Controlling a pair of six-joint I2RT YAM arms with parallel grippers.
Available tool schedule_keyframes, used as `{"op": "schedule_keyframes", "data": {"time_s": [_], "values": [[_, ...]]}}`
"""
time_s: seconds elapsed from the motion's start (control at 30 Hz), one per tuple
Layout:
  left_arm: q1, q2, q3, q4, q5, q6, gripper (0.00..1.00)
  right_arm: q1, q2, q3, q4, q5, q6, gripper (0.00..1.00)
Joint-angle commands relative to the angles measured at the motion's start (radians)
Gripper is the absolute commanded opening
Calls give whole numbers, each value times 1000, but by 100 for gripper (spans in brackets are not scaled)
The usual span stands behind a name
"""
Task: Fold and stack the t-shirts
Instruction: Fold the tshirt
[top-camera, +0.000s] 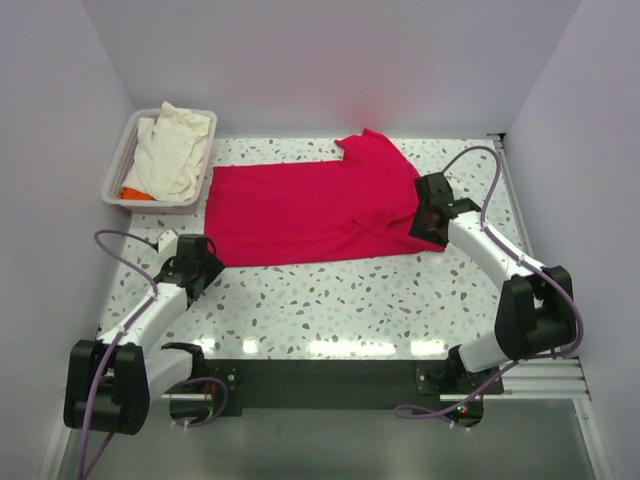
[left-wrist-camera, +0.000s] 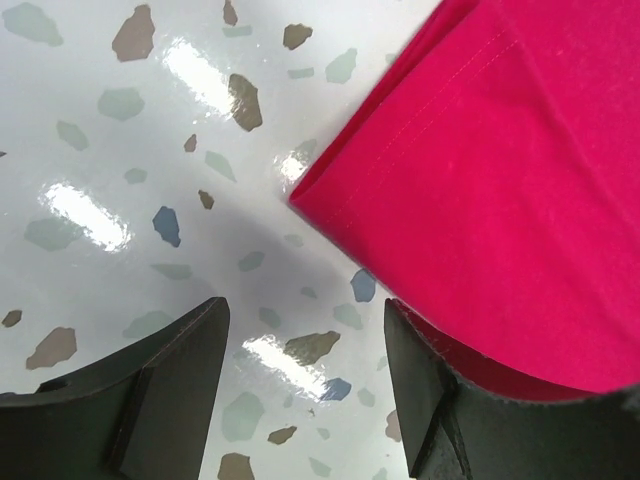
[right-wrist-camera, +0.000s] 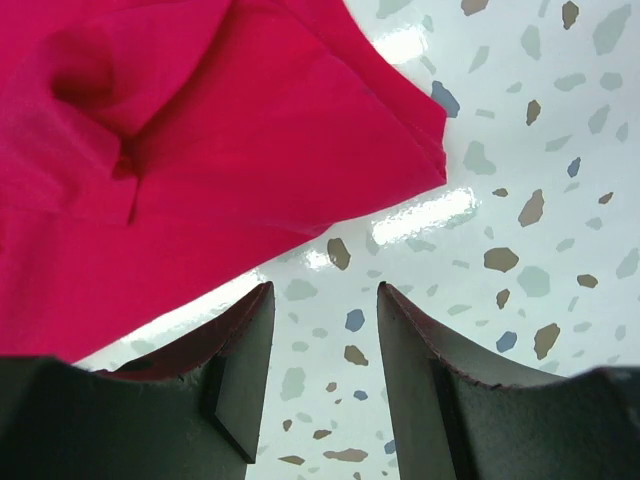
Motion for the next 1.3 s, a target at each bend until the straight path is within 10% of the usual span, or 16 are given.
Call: {"op": "schedule_keyframes", "data": {"time_s": [0.0, 1.0, 1.27], "values": [[-2, -12, -15, 106, -44, -31, 68, -34, 24, -20, 22, 2, 28, 49], [15, 147, 11, 215, -60, -37, 66, -276, 208, -94, 247, -253, 119, 56], [15, 193, 29, 216, -72, -51, 61, -276, 211, -75, 244, -244, 119, 29]]}}
